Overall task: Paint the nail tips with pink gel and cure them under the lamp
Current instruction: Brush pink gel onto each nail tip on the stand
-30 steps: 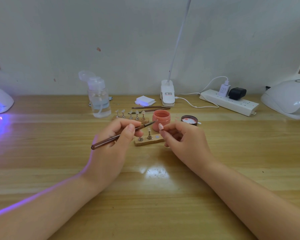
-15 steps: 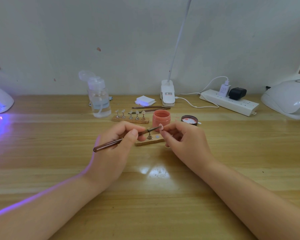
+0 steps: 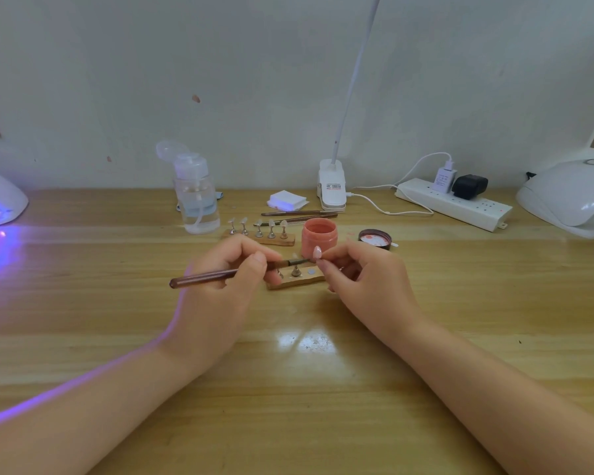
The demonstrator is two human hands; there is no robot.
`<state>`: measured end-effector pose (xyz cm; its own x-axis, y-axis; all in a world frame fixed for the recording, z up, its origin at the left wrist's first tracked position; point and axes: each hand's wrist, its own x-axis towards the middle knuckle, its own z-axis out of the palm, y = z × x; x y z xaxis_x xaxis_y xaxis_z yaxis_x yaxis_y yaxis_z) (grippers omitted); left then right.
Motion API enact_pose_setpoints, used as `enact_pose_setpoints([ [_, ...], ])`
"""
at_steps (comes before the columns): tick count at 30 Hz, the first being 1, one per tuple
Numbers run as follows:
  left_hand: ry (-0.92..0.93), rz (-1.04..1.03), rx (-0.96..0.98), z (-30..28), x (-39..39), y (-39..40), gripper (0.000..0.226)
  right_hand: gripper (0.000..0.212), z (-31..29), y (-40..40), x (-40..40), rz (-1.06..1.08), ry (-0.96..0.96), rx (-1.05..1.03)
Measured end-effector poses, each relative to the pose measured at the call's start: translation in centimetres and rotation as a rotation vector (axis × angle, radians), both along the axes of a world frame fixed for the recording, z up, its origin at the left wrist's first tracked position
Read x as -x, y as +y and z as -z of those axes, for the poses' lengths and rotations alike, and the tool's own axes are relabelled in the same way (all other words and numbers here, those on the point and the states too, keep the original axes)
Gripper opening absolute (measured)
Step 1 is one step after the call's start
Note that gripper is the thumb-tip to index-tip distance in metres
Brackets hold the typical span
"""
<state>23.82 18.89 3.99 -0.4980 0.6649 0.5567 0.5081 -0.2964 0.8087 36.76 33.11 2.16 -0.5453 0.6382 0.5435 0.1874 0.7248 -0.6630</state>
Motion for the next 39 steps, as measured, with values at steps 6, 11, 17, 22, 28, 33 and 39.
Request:
enact_pose_setpoints([
  [6, -0.081, -0.148, 0.042, -2.9, 1.2, 2.4, 0.017, 0.005, 0.0, 0.0, 0.1, -0.006, 0.010, -0.006],
  [11, 0.070, -0.170, 0.270, -5.5, 2.9, 5.9, 0.013, 0.007, 0.0, 0.0, 0.1, -0.004, 0.013, -0.002],
  [17, 0.257, -0.128, 0.547, -8.4, 3.3, 10.5, 0.018, 0.005, 0.0, -0.1, 0.2, -0.001, 0.014, 0.016],
  [22, 0.338, -0.103, 0.667, -8.1, 2.4, 12.4, 0.017, 0.004, 0.0, 0.0, 0.2, -0.008, -0.004, 0.011],
  [28, 0.234, -0.083, 0.706, -7.2, 2.5, 12.5, 0.015, 0.004, 0.2, 0.0, 0.2, -0.008, -0.001, 0.011],
  [33, -0.176, -0.153, 0.544, -7.5, 4.4, 11.4, 0.014, 0.004, 0.3, 0.0, 0.3, 0.001, 0.005, 0.012],
  [39, -0.483, -0.145, 0.540, -6.4, 6.1, 9.4, 0.018, 0.006, 0.3, 0.0, 0.3, 0.007, 0.002, 0.007],
])
